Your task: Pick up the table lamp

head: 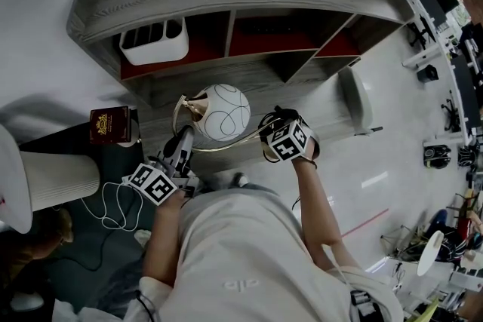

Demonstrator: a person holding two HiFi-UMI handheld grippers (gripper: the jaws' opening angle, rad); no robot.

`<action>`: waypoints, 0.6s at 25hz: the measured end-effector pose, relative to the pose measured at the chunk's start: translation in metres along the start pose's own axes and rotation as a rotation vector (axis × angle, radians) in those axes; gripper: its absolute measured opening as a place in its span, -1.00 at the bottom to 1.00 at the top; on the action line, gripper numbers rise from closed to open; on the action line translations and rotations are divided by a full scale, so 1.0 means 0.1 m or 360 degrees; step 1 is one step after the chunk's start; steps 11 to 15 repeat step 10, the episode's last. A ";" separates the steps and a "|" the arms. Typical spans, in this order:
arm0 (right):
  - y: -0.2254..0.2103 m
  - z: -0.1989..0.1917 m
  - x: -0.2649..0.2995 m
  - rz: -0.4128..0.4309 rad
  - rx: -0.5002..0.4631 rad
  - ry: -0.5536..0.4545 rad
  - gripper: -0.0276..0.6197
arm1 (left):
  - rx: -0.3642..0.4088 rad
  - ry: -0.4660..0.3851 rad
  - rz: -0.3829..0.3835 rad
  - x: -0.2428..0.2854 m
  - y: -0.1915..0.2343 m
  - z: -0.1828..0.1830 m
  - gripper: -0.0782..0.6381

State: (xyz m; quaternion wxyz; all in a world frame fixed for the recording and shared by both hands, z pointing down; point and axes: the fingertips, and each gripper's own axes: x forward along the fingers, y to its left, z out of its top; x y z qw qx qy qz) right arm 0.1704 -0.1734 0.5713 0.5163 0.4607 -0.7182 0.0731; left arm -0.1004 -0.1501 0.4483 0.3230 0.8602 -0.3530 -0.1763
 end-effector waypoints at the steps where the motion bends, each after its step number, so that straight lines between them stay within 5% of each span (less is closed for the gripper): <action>1: 0.01 -0.01 0.00 0.0004 0.0001 0.0000 -0.82 | 0.0000 0.0002 0.0002 0.00 0.00 0.00 -0.74; 15: 0.03 0.00 0.05 0.0017 -0.0003 -0.0006 -0.82 | 0.0000 0.0016 0.0004 0.00 0.03 -0.01 -0.74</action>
